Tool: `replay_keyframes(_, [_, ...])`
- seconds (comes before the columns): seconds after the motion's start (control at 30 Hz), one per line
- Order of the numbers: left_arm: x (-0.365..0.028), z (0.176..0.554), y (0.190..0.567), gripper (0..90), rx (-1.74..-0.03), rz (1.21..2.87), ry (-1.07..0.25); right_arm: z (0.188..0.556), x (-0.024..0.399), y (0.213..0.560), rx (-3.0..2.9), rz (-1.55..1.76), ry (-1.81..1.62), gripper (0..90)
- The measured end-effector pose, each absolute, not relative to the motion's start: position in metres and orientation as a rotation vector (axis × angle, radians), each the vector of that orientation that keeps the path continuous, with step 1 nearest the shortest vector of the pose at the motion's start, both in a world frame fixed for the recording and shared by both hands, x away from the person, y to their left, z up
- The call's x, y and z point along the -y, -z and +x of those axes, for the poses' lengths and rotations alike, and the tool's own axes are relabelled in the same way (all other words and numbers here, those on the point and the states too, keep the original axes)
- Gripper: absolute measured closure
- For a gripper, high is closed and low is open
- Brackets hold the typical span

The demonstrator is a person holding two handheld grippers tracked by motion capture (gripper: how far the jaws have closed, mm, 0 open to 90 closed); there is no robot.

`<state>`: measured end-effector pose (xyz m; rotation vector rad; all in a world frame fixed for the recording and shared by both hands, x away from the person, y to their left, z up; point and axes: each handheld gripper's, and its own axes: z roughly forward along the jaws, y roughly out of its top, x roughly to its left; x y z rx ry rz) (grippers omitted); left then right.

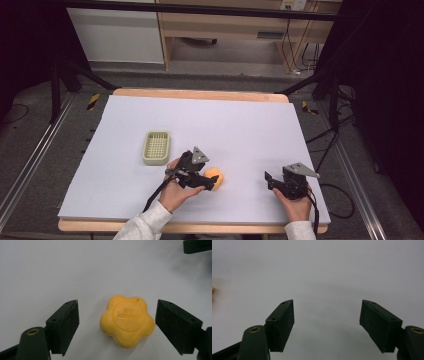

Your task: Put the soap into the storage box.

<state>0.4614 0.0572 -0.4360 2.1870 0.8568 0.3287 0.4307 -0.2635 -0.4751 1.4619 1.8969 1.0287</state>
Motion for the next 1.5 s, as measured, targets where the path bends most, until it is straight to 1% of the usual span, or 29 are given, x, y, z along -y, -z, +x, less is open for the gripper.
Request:
replay_keyframes(0.93, [-0.036,0.463,0.454,14.1,-0.872,2.267,-0.296,0.431,0.264,0.476,-1.903,1.460,-1.028,27.7])
replay_keyframes(1.5, [-0.031,0.469,0.465,16.4,-0.906,2.302,-0.297,0.432,0.264,0.477,-1.910,1.465,-1.027,27.7])
